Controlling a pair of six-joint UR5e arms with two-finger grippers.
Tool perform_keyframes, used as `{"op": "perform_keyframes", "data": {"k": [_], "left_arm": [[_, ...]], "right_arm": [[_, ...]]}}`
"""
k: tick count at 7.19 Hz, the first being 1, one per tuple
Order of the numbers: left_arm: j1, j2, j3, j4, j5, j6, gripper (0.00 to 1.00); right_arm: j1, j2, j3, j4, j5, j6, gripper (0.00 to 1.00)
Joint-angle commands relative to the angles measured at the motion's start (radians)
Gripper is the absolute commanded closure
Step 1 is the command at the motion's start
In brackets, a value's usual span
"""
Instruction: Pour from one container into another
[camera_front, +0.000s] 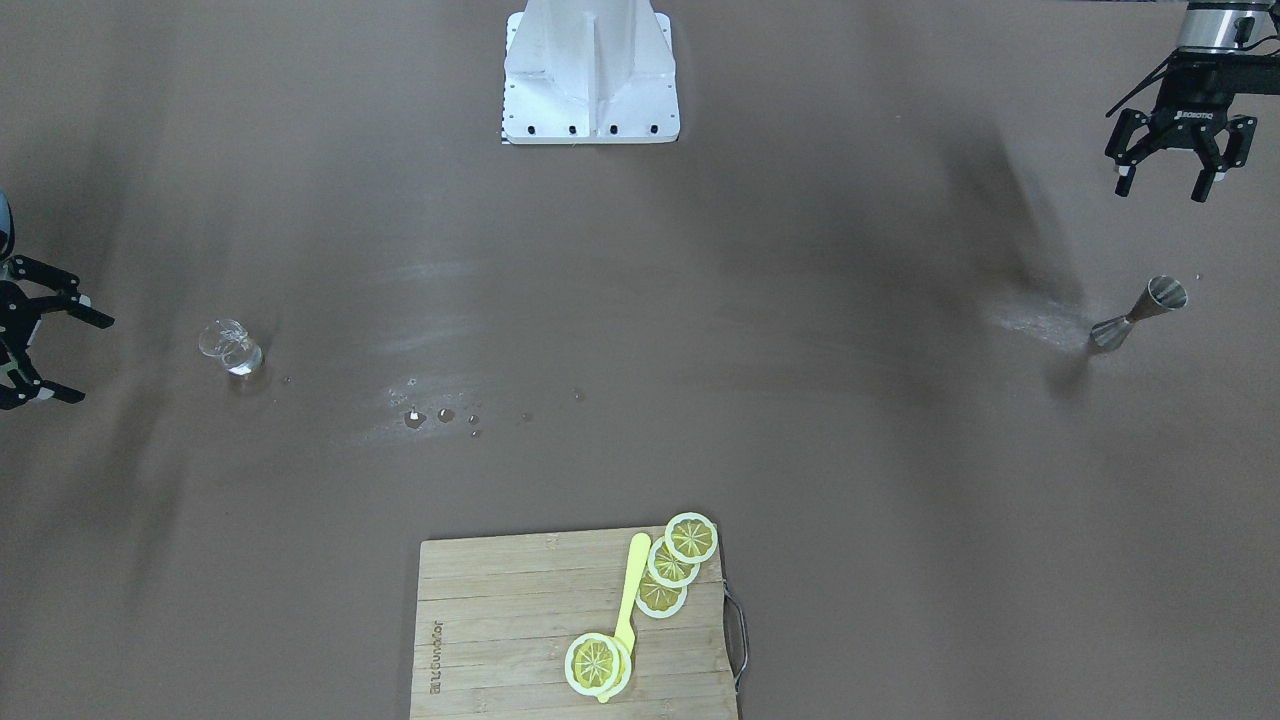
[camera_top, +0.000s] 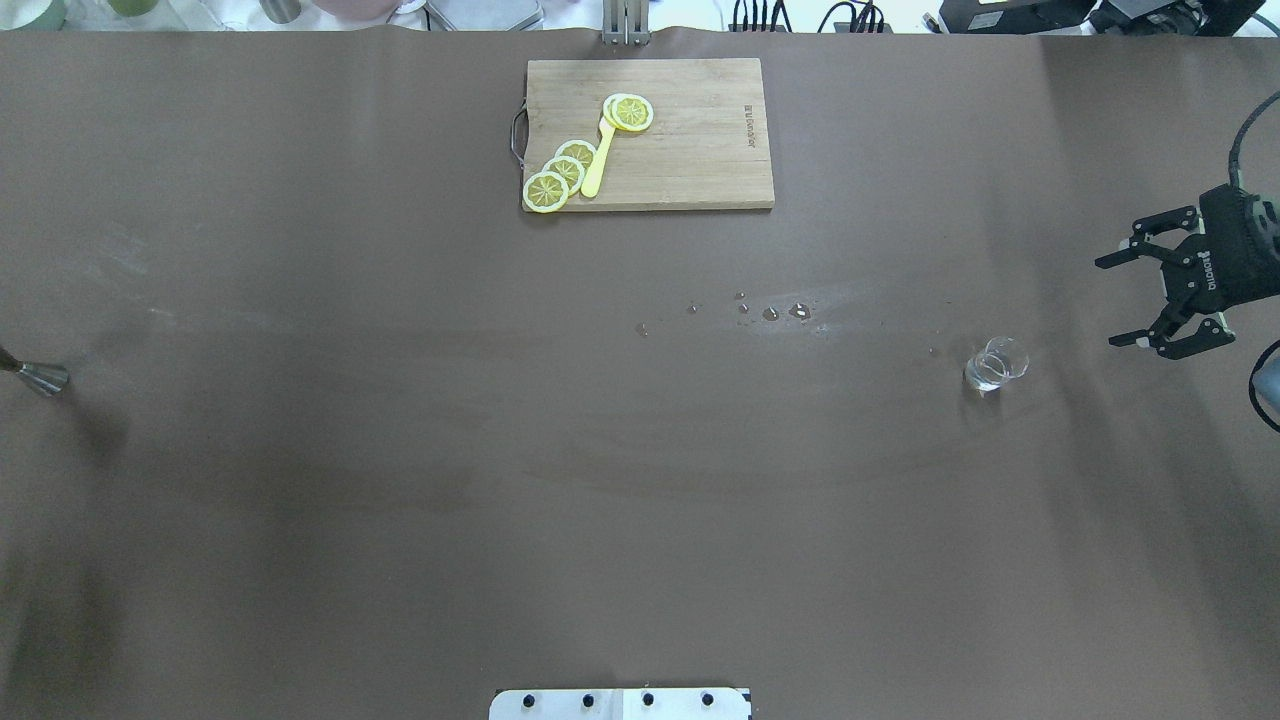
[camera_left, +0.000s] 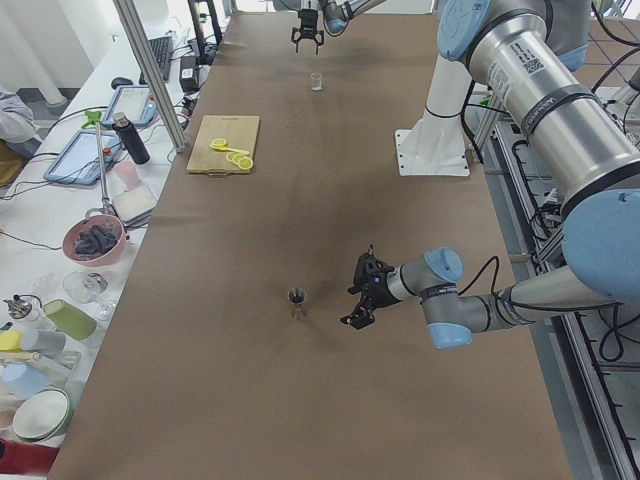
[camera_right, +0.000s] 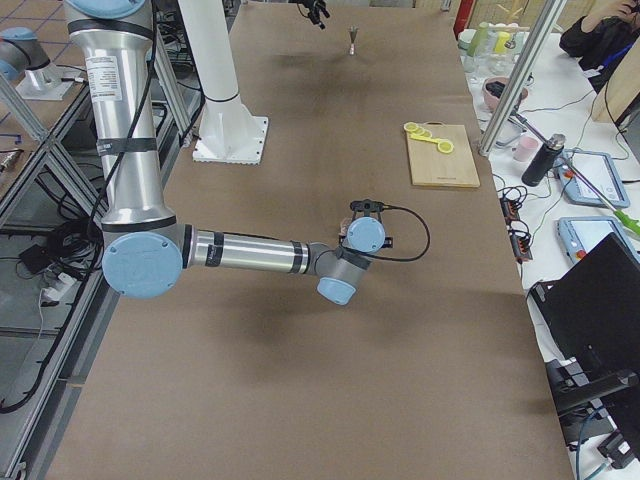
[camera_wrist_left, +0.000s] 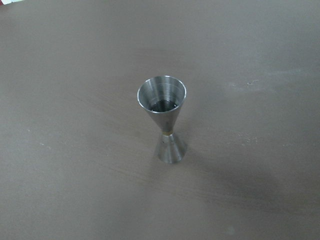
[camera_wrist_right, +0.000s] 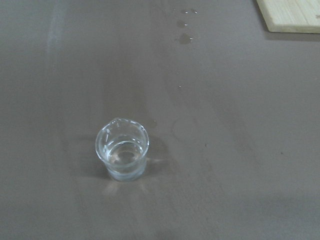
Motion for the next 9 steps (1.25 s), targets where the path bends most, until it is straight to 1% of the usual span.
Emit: {"op": "perform_keyframes", "data": {"k": [1,2,3,5,6,7,8,9], "left_arm": [[0.155,-0.043,0.041,-0.010,0.335,-0.002,0.02],[0.182,-0.047,0.054,-0.009,0.395,-0.002,0.02],[0.194,-0.073,0.063,-0.022,0.470,-0.002,0.02],[0.294,-0.122,0.119,-0.074,0.661,-0.005,0.02],[0.303,-0.117,0.123,-0.097,0.675,-0.011,0.02],[0.314,-0.116,0.141,-0.087,0.691,-0.122,0.02],[0.357,-0.125,0.181,-0.076,0.731,-0.215,0.02],[0.387,-0.140,0.198,-0.076,0.769,-0.267,0.02]], "right_arm": [[-0.045,0.005,-0.001,0.031,0.005,0.001,0.00],[-0.058,0.003,-0.001,0.039,0.013,0.005,0.00],[-0.061,-0.001,-0.001,0.040,0.018,0.007,0.01],[-0.078,-0.012,-0.007,0.057,0.015,0.007,0.01],[-0.091,-0.001,-0.031,0.063,0.009,0.007,0.01],[-0.102,0.006,-0.037,0.063,0.005,0.005,0.01],[-0.116,0.006,-0.041,0.063,0.002,0.005,0.02],[-0.128,0.007,-0.041,0.063,-0.007,0.005,0.02]]}}
